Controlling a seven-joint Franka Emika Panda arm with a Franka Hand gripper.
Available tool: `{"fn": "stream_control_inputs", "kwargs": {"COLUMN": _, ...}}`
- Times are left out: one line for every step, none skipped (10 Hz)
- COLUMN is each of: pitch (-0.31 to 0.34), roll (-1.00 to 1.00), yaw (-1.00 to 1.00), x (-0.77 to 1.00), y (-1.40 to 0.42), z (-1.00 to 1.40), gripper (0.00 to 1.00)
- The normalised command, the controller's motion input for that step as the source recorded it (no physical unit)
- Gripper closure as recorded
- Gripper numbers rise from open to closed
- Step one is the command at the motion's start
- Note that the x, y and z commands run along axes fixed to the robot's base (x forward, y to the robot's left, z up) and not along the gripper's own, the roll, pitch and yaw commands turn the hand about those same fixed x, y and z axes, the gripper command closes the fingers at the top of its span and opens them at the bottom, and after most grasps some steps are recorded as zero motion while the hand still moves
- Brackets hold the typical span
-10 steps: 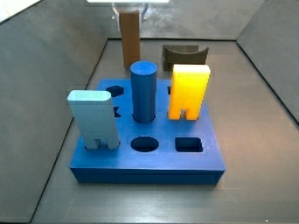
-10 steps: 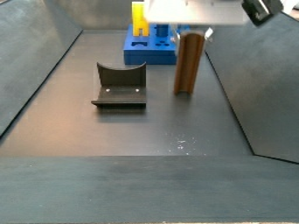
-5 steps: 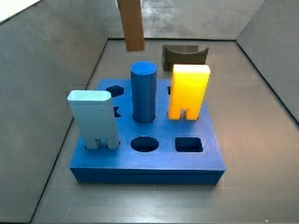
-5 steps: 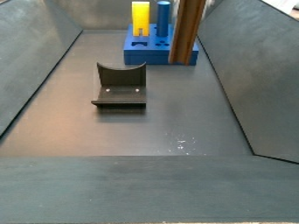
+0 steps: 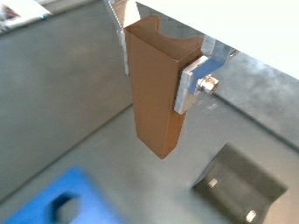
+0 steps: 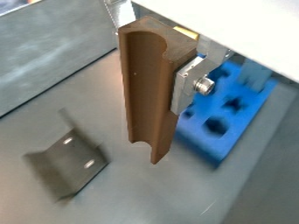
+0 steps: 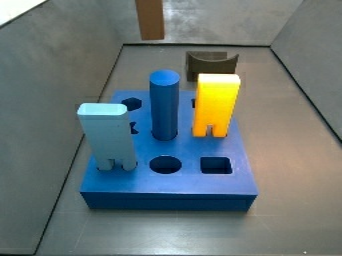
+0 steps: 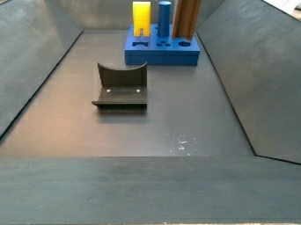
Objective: Pick up the arch object. Move up. Rotate the arch object. Move to above the board. Insert the arch object.
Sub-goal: Move to above the board, then insert the arch object.
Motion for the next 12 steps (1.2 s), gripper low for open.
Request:
{"fn": "stream_control_inputs", "kwargs": {"pitch": 0.513, "roll": -0.04, "yaw": -0.02, "x": 0.23, "y": -1.0, "z": 0.41, "gripper": 1.0}}
{"fn": "stream_control_inputs", "kwargs": {"pitch": 0.378, "roll": -0.06, "yaw": -0.01, "x": 0.25, "y": -1.0, "z": 0.4, "gripper": 1.0}}
{"fn": "stream_control_inputs", "kwargs": {"pitch": 0.265, "roll": -0.03, "yaw": 0.0, "x": 0.25, "y": -1.0, "z": 0.4, "gripper": 1.0}}
{"fn": "stream_control_inputs", "kwargs": {"pitch": 0.151, "roll": 0.01, "yaw": 0.01, "x": 0.25, "y": -1.0, "z": 0.41, "gripper": 1.0}}
{"fn": "stream_control_inputs", "kwargs": {"pitch": 0.13, "roll": 0.0, "yaw": 0.01, "x": 0.26, "y": -1.0, "z": 0.41, "gripper": 1.0}}
{"fn": "stream_control_inputs", "kwargs": {"pitch": 0.12, "roll": 0.01, "yaw": 0.01, "x": 0.3, "y": -1.0, "z": 0.4, "gripper": 1.0}}
{"fn": "stream_control_inputs", "kwargs": {"pitch": 0.125, "roll": 0.02, "yaw": 0.02, "x": 0.26, "y": -0.79, "z": 0.32, "gripper": 1.0}}
{"fn": "stream_control_inputs", "kwargs": {"pitch": 0.129, "roll": 0.04, "yaw": 0.01, "x": 0.19, "y": -0.43, "z": 0.18, "gripper": 1.0}}
{"fn": "stream_control_inputs", "kwargs": {"pitch": 0.113, "roll": 0.06, "yaw": 0.01, "x": 0.15, "y": -0.26, "z": 0.1, "gripper": 1.0}}
{"fn": "stream_control_inputs", "kwargs": {"pitch": 0.103, "roll": 0.07, "yaw": 0.01, "x": 0.11, "y": -0.18, "z": 0.07, "gripper": 1.0}}
{"fn": "stream_control_inputs", "kwargs": {"pitch": 0.0, "roll": 0.0, "yaw": 0.0, "x": 0.05, "y": 0.0, "z": 0.0, "gripper": 1.0}}
{"fn": "stream_control_inputs", "kwargs": {"pitch": 0.0, "roll": 0.0, "yaw": 0.0, "x": 0.24, "y": 0.0, "z": 0.0, "gripper": 1.0}}
